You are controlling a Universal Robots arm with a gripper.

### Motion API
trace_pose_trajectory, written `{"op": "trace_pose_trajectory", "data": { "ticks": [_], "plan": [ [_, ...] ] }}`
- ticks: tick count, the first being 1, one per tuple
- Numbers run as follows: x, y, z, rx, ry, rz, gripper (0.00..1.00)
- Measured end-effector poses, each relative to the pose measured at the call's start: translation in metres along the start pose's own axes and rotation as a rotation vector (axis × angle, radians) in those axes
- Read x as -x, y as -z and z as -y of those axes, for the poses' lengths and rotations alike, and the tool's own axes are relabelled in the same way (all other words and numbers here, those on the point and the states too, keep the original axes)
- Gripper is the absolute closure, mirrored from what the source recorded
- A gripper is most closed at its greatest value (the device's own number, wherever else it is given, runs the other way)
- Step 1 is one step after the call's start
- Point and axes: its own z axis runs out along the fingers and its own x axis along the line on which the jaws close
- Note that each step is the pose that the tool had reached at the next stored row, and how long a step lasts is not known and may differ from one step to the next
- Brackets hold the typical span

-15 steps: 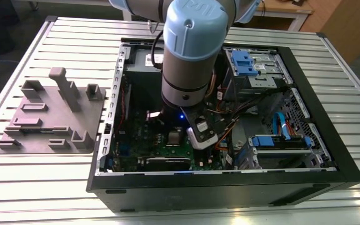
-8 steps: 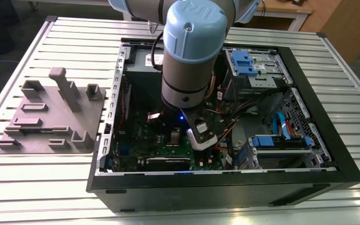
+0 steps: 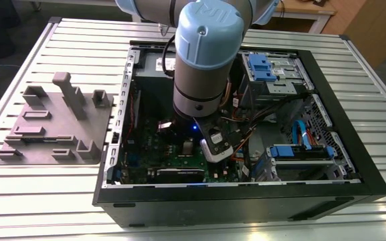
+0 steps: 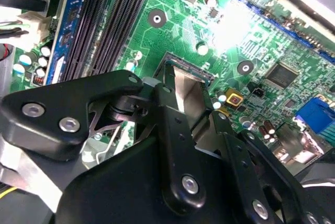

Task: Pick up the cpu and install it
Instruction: 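Place the cpu into insertion slot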

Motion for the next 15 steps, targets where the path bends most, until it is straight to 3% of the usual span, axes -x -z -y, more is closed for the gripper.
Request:
{"op": "trace_pose_trajectory", "data": {
  "ticks": [4,5,15],
  "plan": [
    [-0.0001,0.0042,-0.0001,-0.0002,0.000,-0.0002,0.65],
    [-0.0001,0.0042,-0.0001,0.0000,0.000,-0.0001,0.59],
    [-0.0004,0.0035,0.0000,0.0001,0.005,-0.0001,0.59]
  ]
}}
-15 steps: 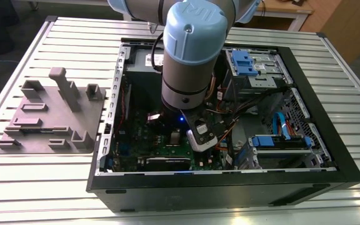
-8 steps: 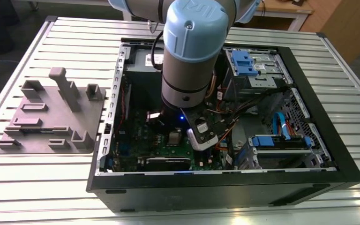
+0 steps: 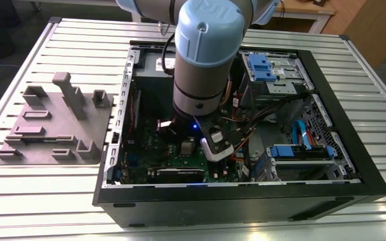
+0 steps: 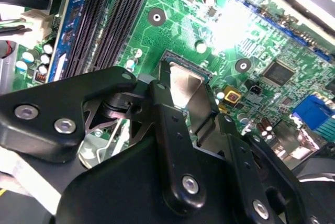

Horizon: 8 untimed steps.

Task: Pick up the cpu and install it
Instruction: 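Place the cpu into insertion slot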

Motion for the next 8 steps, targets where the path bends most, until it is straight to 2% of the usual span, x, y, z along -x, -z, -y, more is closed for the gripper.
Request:
{"op": "trace_pose_trajectory", "data": {
  "ticks": [6,7,8],
  "plan": [
    [0.0000,-0.0012,0.0001,-0.0004,0.002,-0.0003,0.58],
    [0.0000,-0.0012,0.0001,-0.0006,0.002,-0.0003,0.51],
    [0.0000,-0.0013,0.0002,-0.0007,0.002,-0.0004,0.51]
  ]
}}
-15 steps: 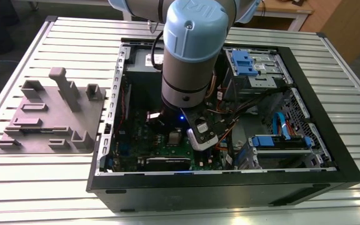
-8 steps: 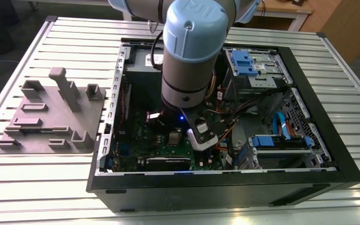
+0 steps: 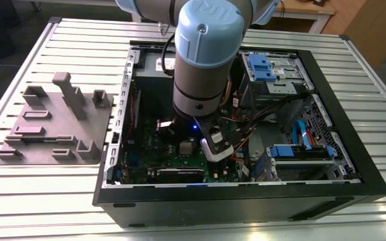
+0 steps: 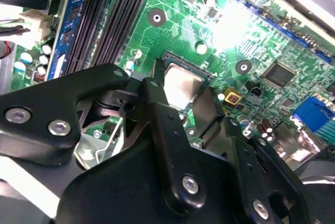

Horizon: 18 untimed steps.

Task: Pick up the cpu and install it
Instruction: 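Place the cpu into insertion slot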

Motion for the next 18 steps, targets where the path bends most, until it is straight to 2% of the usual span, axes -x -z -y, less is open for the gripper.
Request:
{"op": "trace_pose_trajectory", "data": {
  "ticks": [4,5,10,13,14,18],
  "plan": [
    [0.0000,-0.0015,0.0000,0.0005,0.000,0.0002,0.50],
    [0.0000,-0.0019,0.0000,0.0005,0.000,0.0001,0.44],
    [0.0001,-0.0043,0.0001,0.0013,0.000,0.0001,0.44],
    [0.0001,-0.0054,0.0000,0.0018,0.000,0.0000,0.45],
    [0.0001,-0.0056,0.0000,0.0020,0.000,0.0000,0.53],
    [0.0001,-0.0059,-0.0001,0.0034,0.000,0.0000,0.53]
  ]
}}
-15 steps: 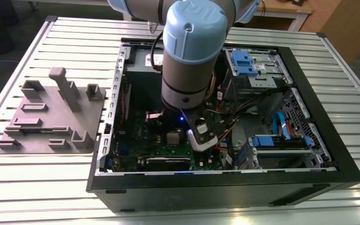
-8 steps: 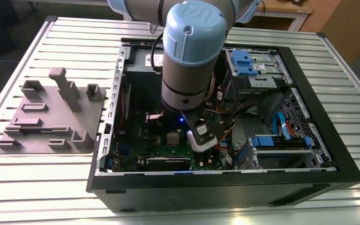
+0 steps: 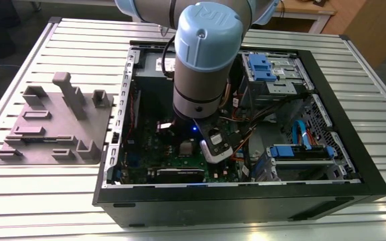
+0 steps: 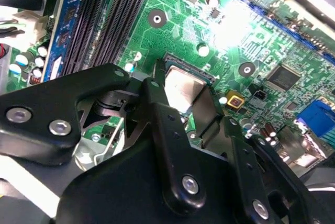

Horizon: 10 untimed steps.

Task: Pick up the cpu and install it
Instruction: 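Place the cpu into insertion slot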

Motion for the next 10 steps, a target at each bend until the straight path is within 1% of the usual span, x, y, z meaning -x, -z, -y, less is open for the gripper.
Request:
{"op": "trace_pose_trajectory", "data": {
  "ticks": [2,3,7,10],
  "plan": [
    [-0.0001,0.0001,-0.0001,0.0000,0.000,-0.0002,0.54],
    [0.0000,0.0001,-0.0002,0.0002,0.000,-0.0001,0.59],
    [-0.0001,-0.0002,-0.0007,0.0022,0.000,-0.0001,0.59],
    [-0.0007,-0.0005,-0.0011,0.0064,0.000,-0.0003,0.59]
  ]
}}
